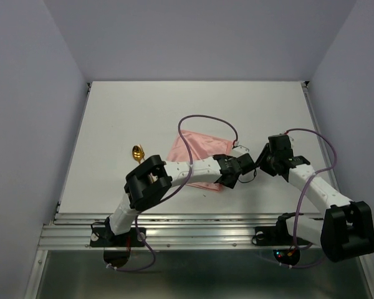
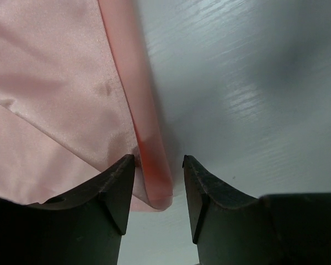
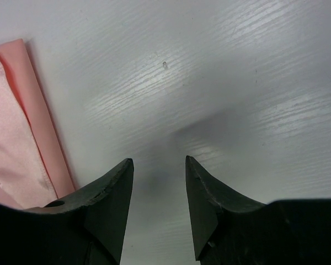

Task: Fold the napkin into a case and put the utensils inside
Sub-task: Pick up the upper triangle-folded napkin from the center of the board.

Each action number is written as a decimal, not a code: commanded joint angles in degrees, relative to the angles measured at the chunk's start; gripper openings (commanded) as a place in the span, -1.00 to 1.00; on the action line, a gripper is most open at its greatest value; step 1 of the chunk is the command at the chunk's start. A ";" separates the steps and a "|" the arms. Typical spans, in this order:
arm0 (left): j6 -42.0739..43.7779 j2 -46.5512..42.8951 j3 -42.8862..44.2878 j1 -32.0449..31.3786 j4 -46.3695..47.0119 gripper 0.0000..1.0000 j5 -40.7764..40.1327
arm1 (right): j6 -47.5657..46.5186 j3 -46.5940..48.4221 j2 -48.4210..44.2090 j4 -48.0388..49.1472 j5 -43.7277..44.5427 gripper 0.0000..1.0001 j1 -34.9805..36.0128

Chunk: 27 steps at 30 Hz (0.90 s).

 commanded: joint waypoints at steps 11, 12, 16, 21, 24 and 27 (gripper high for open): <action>-1.85 4.46 2.71 -1.04 -3.80 -0.13 -5.36 | -0.75 -0.13 1.78 1.66 -0.80 -0.03 -0.48; -1.94 4.72 2.71 -1.12 -4.15 -0.15 -5.89 | -0.84 -0.04 1.96 1.75 -0.89 -0.03 -0.48; -1.50 4.72 2.10 -1.03 -3.80 -0.25 -6.25 | -0.93 0.40 2.40 1.93 -0.80 -0.03 -0.48; -0.45 4.64 0.60 -0.77 -2.31 -0.41 -5.90 | -0.93 0.66 2.66 1.84 -0.63 -0.03 -0.48; 0.52 3.94 -1.32 -0.16 -0.56 -0.56 -4.93 | -0.84 0.57 2.49 1.84 -0.63 -0.03 -0.48; 1.40 2.36 -2.91 0.46 1.64 -0.74 -3.96 | -1.10 0.57 2.49 1.84 -0.71 -0.03 -0.48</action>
